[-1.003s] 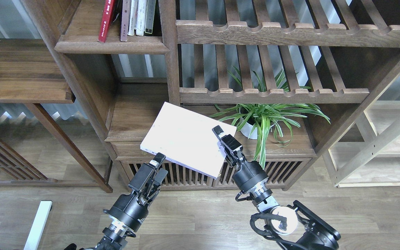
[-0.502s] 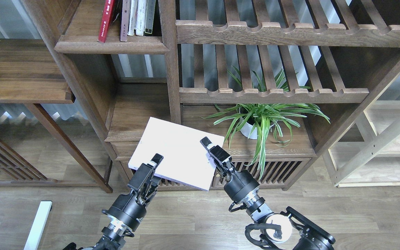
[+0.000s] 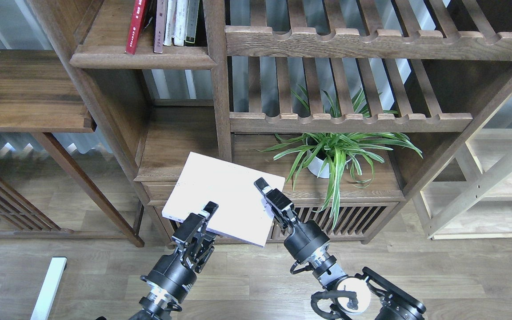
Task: Organize books on shelf
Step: 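Pinch the white book's lower edge between both grippers and hold it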
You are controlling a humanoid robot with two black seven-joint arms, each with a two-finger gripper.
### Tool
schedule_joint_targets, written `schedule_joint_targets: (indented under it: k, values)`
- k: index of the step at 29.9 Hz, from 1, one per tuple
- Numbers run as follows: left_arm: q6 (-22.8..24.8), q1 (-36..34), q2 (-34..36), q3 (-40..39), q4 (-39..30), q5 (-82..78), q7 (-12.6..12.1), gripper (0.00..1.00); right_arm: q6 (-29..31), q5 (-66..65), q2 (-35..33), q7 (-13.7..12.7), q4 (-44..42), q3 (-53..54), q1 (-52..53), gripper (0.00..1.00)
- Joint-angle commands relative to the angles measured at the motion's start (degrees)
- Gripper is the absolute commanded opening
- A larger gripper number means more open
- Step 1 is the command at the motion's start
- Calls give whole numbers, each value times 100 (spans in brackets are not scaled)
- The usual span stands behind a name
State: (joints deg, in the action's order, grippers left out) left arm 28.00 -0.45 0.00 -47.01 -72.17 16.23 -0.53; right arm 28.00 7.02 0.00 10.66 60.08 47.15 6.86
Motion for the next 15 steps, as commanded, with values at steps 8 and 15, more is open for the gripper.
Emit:
schedule_joint_targets:
  k: [8, 15]
  values:
    - [0, -43, 0, -10, -25, -6, -61, 46, 0, 1, 0, 33, 4, -320, -26, 11]
    - [0, -35, 0, -1, 28, -6, -52, 13, 0, -8, 0, 33, 4, -329, -44, 14]
